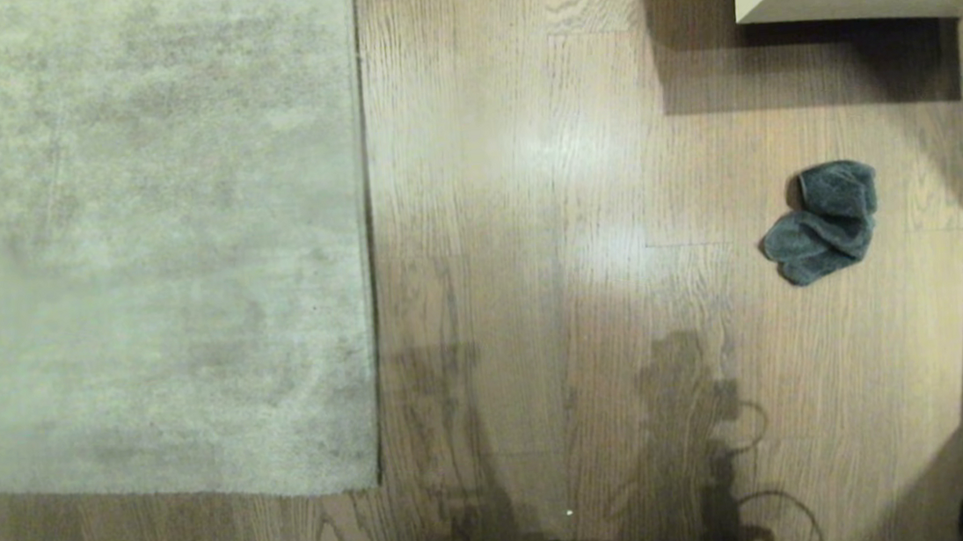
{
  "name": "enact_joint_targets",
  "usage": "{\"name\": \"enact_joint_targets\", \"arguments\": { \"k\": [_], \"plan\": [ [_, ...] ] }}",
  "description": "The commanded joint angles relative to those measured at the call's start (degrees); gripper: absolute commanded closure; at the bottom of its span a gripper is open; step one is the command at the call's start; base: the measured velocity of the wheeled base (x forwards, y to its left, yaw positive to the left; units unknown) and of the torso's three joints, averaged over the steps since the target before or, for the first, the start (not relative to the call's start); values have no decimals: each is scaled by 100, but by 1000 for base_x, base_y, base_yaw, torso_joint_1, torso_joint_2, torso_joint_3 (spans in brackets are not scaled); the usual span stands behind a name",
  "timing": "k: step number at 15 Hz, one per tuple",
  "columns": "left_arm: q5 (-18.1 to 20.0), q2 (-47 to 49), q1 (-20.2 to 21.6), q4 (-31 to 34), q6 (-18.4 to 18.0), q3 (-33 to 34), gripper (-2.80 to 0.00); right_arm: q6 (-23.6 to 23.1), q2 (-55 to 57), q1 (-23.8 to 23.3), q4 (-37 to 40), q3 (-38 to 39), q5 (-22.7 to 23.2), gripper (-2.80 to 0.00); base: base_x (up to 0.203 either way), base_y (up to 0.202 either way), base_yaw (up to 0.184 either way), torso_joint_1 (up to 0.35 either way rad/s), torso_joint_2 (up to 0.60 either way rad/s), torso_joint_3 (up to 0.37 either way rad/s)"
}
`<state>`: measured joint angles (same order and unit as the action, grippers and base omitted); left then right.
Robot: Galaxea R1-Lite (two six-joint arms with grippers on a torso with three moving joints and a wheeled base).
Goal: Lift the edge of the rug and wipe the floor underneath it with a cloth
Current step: Pick up the rag
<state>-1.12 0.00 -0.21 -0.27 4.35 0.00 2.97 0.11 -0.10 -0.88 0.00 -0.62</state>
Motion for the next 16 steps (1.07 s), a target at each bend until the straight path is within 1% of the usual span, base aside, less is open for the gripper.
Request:
{"name": "enact_joint_targets", "arguments": {
  "k": [1, 12, 16],
  "plan": [
    [-2, 9, 3, 0, 4, 0, 0, 1, -2, 1, 0, 0, 0, 0, 0, 0, 0, 6, 6, -201],
    [-20, 9, 3, 0, 48, 0, 0, 1, -2, 1, 0, 0, -6, 0, 0, 0, 0, 1, 1, -195],
    [-20, 9, 2, 0, 39, 0, 0, 1, -2, 1, 0, 0, 0, 0, 0, 0, 0, 1, 3, -47]
  ]
}}
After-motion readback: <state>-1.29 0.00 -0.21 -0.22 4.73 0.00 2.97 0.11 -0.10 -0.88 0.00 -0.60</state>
